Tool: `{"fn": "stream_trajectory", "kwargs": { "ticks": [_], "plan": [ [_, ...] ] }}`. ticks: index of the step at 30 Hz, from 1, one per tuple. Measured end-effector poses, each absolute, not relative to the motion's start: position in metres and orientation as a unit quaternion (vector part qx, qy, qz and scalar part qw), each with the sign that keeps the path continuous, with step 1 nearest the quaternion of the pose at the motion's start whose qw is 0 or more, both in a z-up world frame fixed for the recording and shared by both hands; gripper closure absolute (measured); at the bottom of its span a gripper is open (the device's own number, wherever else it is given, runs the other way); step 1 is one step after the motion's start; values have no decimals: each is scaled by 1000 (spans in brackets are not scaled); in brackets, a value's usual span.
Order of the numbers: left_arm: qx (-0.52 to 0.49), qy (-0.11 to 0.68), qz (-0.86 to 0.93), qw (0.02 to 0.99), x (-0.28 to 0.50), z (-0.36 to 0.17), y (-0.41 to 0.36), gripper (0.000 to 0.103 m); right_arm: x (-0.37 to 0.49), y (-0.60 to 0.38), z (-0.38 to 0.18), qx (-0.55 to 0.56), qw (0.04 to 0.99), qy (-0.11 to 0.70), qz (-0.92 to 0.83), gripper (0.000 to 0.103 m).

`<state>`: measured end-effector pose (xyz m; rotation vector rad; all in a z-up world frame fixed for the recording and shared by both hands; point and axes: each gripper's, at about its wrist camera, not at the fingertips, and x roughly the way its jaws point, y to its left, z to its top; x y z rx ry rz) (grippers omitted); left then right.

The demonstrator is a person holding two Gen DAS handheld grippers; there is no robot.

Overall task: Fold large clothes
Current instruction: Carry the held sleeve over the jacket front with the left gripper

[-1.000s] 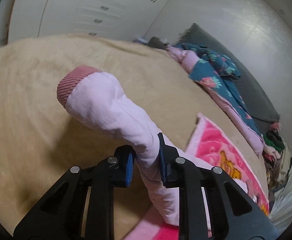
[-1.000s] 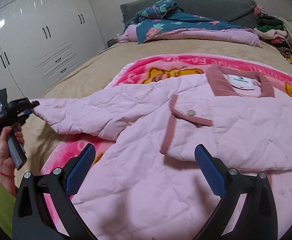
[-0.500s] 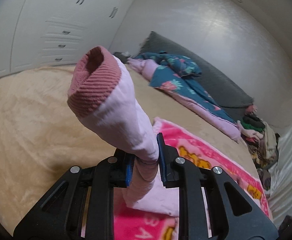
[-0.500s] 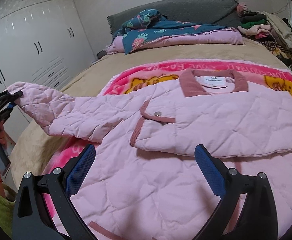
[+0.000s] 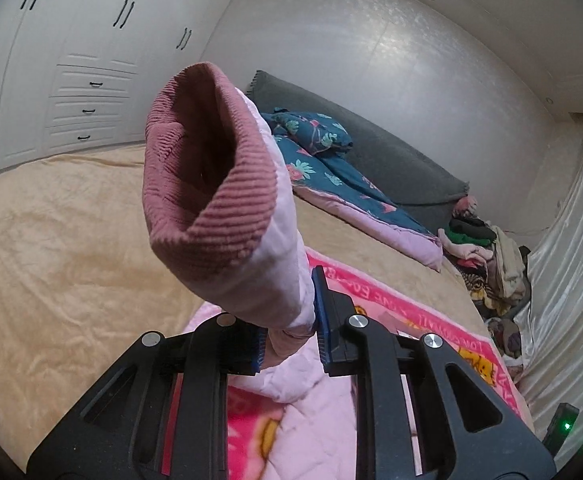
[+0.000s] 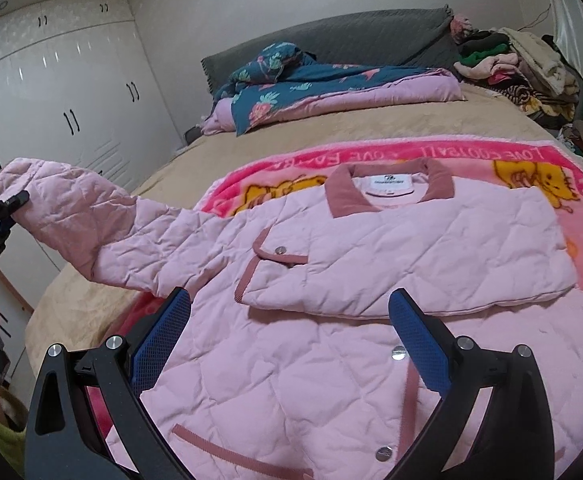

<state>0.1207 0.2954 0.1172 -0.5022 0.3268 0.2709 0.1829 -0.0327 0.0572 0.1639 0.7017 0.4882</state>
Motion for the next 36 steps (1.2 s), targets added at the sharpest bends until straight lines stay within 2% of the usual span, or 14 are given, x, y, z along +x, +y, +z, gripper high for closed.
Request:
{"fn": "stream_trajectory", "kwargs": {
  "ticks": [20,36],
  "plan": [
    [-179,190,94,961,133,156,198,92,143,-122,87,110,921,311,209,4],
    [-134,226,54,963,162,140,129,92,142,-167,77,136,923,312,180,4]
  ]
}}
